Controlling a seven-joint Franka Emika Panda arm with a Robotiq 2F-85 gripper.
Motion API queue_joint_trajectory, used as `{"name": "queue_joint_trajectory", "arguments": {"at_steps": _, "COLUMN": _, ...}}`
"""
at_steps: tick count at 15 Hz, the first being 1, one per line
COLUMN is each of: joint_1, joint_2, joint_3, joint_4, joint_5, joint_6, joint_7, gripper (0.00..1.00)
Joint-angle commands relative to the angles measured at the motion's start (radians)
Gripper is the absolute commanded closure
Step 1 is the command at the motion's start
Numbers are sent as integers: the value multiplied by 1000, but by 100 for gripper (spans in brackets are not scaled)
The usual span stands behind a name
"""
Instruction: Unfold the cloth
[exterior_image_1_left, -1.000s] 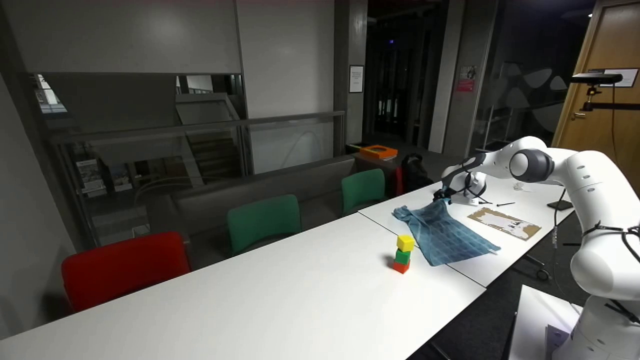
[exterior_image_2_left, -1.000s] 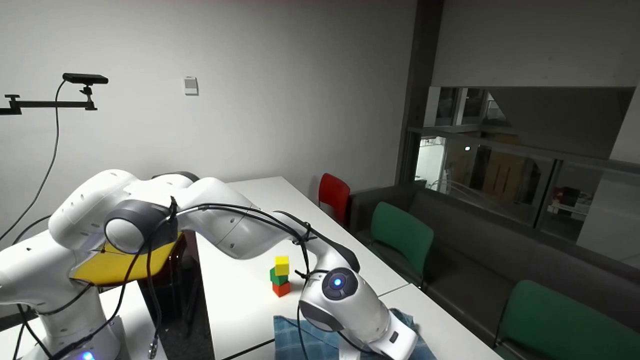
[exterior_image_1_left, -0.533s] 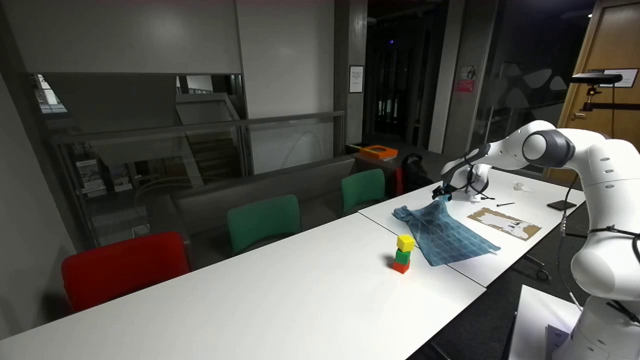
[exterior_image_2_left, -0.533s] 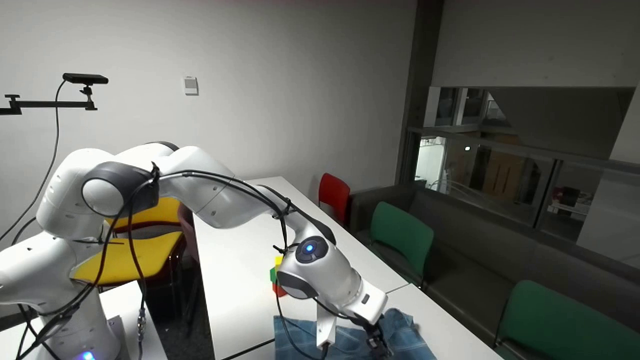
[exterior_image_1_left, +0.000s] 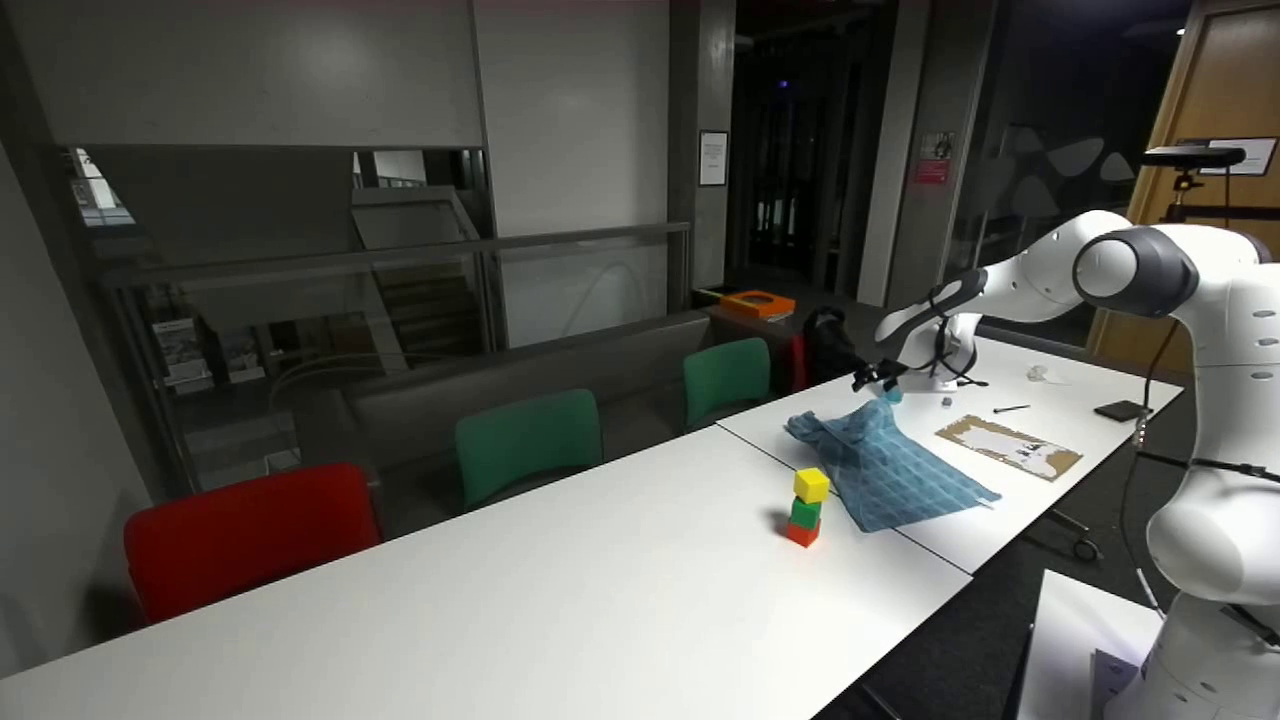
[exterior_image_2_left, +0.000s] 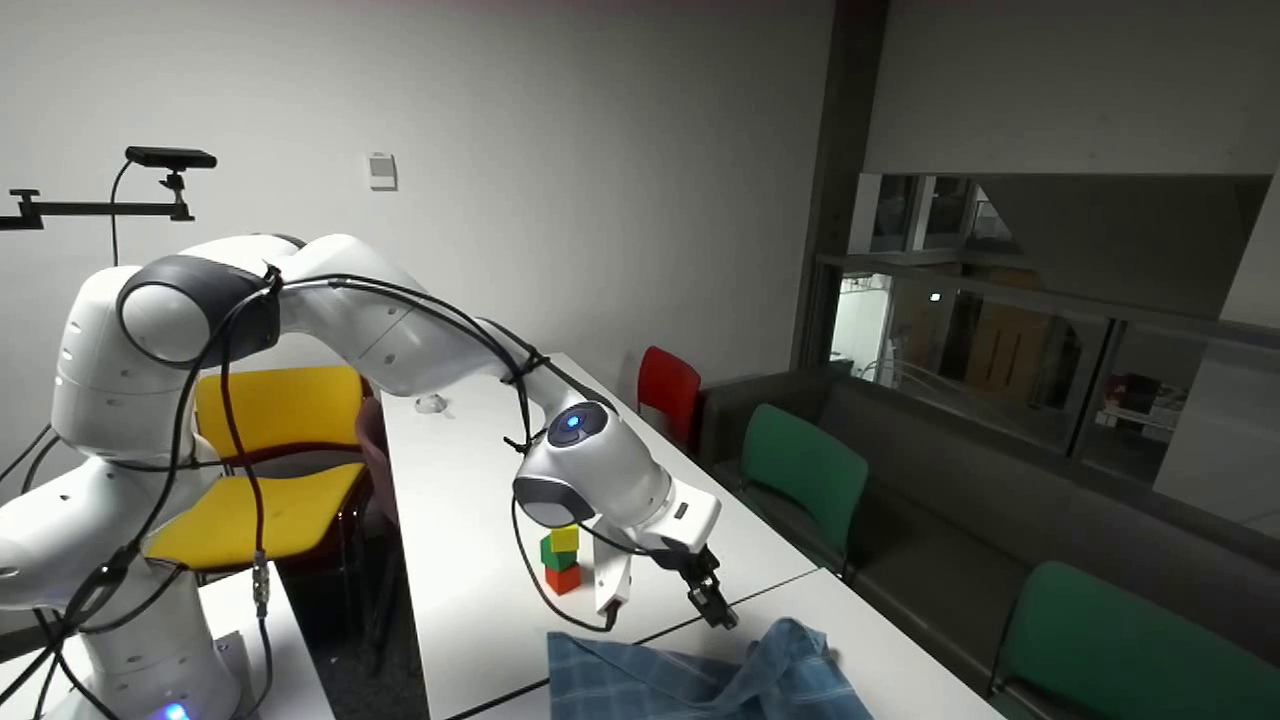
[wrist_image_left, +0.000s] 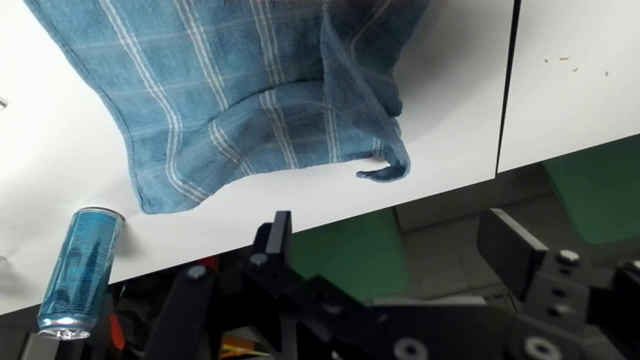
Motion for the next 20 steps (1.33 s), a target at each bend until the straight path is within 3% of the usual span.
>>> {"name": "queue_joint_trajectory", "arguments": {"at_steps": 1, "joint_1": 4, "joint_2": -8, "joint_3": 0, "joint_4": -6, "joint_5": 0, "joint_6": 0, "joint_7": 1, "gripper": 0}}
{"name": "queue_joint_trajectory", "arguments": {"at_steps": 11, "joint_1": 6, "joint_2": 0, "joint_3": 0, "joint_4": -7, "joint_5": 0, "joint_6": -1, "joint_7": 2, "gripper": 0}}
{"name": "queue_joint_trajectory", "arguments": {"at_steps": 20, "joint_1": 2, "joint_2": 17, "joint_3": 85, "joint_4": 87, "joint_5": -69, "joint_6": 4, "joint_7": -130, "gripper": 0}}
